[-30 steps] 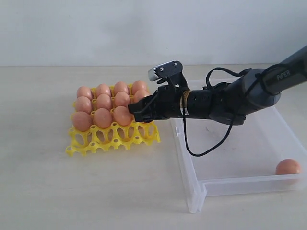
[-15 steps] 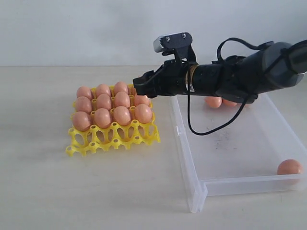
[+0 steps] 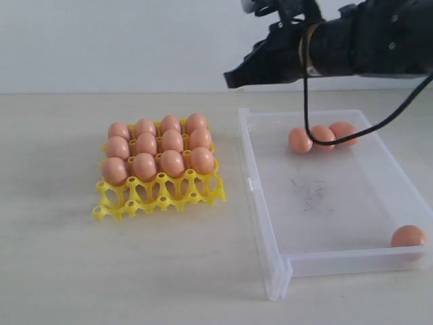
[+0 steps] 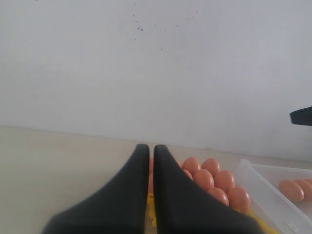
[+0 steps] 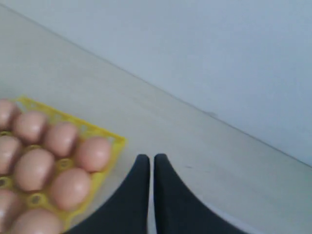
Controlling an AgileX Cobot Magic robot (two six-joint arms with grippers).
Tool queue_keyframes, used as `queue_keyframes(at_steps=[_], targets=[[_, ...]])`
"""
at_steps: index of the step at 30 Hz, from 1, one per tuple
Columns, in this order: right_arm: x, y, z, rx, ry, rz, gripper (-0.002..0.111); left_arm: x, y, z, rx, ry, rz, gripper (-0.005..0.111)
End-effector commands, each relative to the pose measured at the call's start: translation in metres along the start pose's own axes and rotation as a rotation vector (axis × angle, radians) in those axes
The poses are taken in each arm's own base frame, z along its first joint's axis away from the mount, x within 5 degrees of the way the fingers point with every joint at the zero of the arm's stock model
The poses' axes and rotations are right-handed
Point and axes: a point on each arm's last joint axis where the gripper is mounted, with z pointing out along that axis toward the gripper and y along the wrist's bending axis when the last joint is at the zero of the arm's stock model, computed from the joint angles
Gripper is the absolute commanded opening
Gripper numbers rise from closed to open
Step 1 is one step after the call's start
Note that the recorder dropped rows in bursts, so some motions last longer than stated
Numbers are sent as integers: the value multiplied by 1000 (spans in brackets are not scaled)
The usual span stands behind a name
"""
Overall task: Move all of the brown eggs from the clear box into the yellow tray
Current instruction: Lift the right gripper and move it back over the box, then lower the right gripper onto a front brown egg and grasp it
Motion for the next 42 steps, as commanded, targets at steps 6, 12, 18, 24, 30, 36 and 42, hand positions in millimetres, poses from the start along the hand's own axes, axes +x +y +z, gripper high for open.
queue_keyframes(at_steps=[6,12,18,24,30,36,42], targets=[[13,-57,-59,607,370,-231,0,-3,0,0,4,-20,-17,4],[32,-54,-67,543,644,-292,0,-3,0,0,4,-20,-17,4],[39,-24,-46,221,564,-99,0,-3,0,0,4,-20,-17,4],[39,-14,-8,102,625,-3,0,-3,0,0,4,-20,-17,4],[40,-44,24,98,855,134,0,-3,0,0,4,-20,-17,4],[38,-80,49,-104,830,383,0,-3,0,0,4,-20,-17,4],[30,-91,62,-84,650,228,10,-3,0,0,4,-20,-17,4]])
